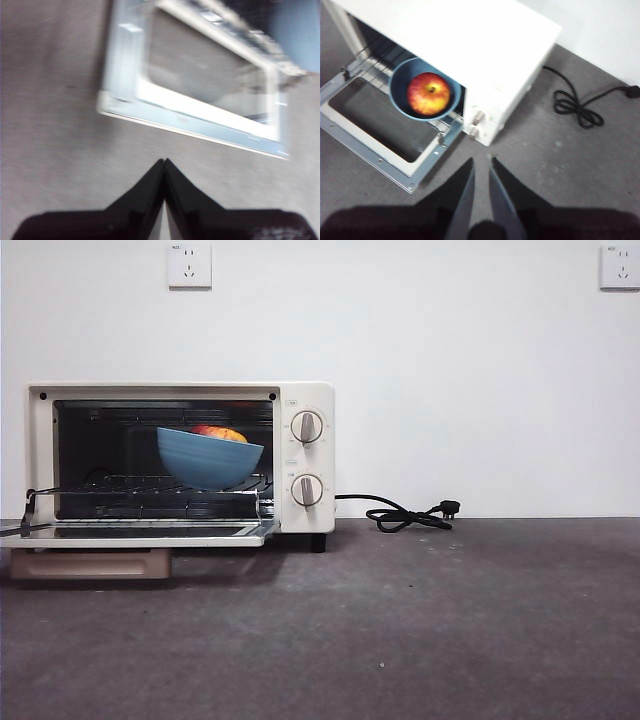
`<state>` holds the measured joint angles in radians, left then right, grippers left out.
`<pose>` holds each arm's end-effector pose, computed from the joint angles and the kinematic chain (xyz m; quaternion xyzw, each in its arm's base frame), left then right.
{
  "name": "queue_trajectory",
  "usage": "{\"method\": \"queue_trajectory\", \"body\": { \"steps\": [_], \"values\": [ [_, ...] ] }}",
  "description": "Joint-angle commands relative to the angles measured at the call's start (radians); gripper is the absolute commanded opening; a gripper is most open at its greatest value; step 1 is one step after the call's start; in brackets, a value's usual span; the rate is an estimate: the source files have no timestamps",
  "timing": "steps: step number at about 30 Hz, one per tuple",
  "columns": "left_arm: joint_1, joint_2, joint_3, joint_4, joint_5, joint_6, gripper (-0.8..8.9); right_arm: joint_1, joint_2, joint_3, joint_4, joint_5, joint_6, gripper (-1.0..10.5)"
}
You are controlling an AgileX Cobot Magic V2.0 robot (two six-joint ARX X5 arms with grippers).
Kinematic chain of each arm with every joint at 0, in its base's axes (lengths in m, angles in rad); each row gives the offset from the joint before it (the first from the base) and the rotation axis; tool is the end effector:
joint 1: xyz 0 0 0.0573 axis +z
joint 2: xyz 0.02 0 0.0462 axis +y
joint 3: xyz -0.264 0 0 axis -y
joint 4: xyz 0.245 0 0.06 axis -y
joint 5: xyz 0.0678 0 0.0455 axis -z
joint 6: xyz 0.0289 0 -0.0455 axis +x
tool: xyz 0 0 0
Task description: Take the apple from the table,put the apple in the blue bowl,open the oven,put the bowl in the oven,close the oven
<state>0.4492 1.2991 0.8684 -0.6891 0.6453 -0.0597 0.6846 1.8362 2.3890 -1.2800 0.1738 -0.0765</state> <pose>0.2205 0.0870 0.2282 -0.3014 0.4558 -0.0694 0.8346 0.2651 0.2100 0.4740 -0.1825 0.3141 0.2483 0.8980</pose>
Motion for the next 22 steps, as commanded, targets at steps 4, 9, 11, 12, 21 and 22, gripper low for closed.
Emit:
{"method": "queue_trajectory", "body": {
  "steps": [4,9,11,12,21,22],
  "values": [
    [0.027,0.159,-0.01,0.054,-0.024,-0.016,-0.09,-0.005,-0.052,-0.04,-0.014,-0.012,-0.013,0.6],
    [0.032,0.296,-0.01,0.079,-0.007,-0.017,-0.09,-0.005,-0.195,-0.267,0.063,-0.01,-0.036,0.6],
    [0.032,0.33,-0.01,0.094,0.013,-0.023,-0.09,-0.005,-0.266,-0.385,0.127,-0.01,-0.037,0.6],
    [0.032,0.348,-0.01,0.111,0.033,-0.029,-0.09,-0.005,-0.32,-0.468,0.175,-0.011,-0.034,0.6],
    [0.032,0.377,-0.01,0.233,0.095,-0.135,-0.09,-0.019,-0.631,-0.913,0.348,-0.043,0.017,0.6],
    [0.032,0.377,-0.01,0.241,0.095,-0.143,-0.09,-0.019,-0.654,-0.94,0.347,-0.043,0.029,0.6]
  ]
}}
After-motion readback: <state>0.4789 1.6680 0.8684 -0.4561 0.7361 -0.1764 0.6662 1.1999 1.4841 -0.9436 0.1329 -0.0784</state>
